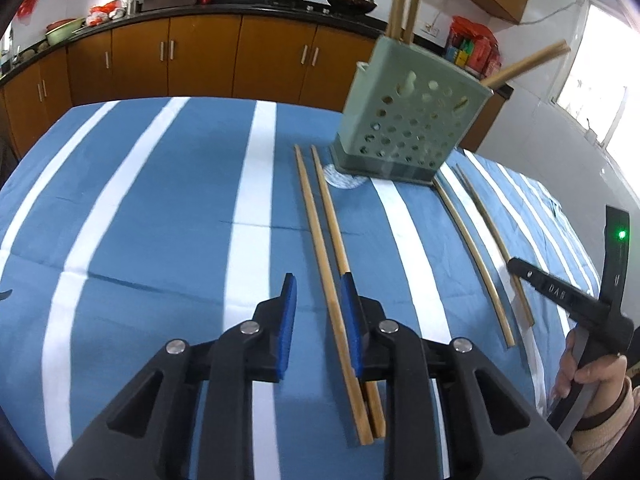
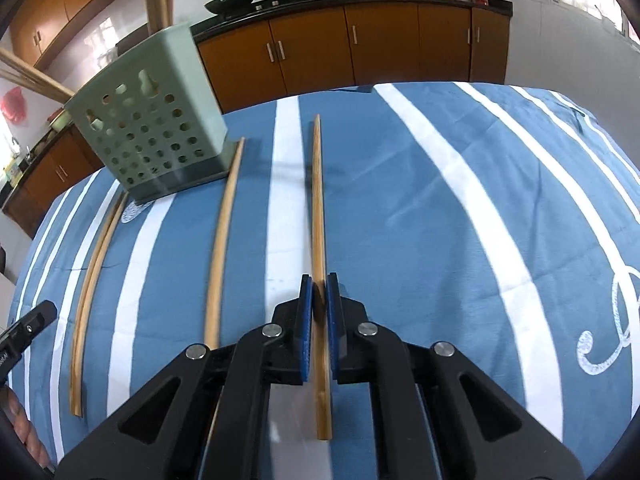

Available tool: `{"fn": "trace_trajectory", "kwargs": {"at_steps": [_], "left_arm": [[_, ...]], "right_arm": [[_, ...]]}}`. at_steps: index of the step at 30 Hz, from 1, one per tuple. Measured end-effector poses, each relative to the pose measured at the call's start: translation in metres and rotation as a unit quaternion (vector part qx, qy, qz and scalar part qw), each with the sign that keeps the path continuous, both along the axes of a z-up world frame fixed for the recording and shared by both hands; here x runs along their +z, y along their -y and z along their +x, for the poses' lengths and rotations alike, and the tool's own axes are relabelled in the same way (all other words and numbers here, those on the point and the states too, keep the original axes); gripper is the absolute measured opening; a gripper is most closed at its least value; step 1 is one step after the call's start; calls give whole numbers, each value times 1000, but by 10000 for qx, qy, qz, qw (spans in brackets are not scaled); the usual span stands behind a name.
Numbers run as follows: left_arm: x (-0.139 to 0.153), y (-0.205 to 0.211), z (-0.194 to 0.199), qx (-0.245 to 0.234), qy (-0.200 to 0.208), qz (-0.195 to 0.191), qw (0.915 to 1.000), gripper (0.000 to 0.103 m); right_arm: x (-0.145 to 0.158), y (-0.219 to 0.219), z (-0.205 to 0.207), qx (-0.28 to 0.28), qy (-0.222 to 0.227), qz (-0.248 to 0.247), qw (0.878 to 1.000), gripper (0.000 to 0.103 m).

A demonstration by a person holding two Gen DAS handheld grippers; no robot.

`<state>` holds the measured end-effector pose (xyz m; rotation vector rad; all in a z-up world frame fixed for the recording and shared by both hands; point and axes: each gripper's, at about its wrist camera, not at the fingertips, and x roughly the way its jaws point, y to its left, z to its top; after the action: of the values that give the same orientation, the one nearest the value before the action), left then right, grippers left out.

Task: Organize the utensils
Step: 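Move the left tool to a chopstick while the right tool moves to another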

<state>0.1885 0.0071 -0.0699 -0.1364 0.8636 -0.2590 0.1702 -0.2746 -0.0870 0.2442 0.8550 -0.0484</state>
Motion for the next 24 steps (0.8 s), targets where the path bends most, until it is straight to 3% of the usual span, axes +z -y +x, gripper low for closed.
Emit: {"fn": "trace_trajectory", "kwargs": {"at_steps": [11,13,24], "left_arm": [[-18,20,1,-149,-210,482,9985,15],[-18,23,1,-140,-176,602,9979,10],[-16,-15,29,456,-244,663,9965,8]], "right_arm": [[0,-4,-3,85,27,-187,9998,8],[0,-6,-5,122,18,-183,9998,8],[0,-4,-3,181,31,-296,9994,8]]}}
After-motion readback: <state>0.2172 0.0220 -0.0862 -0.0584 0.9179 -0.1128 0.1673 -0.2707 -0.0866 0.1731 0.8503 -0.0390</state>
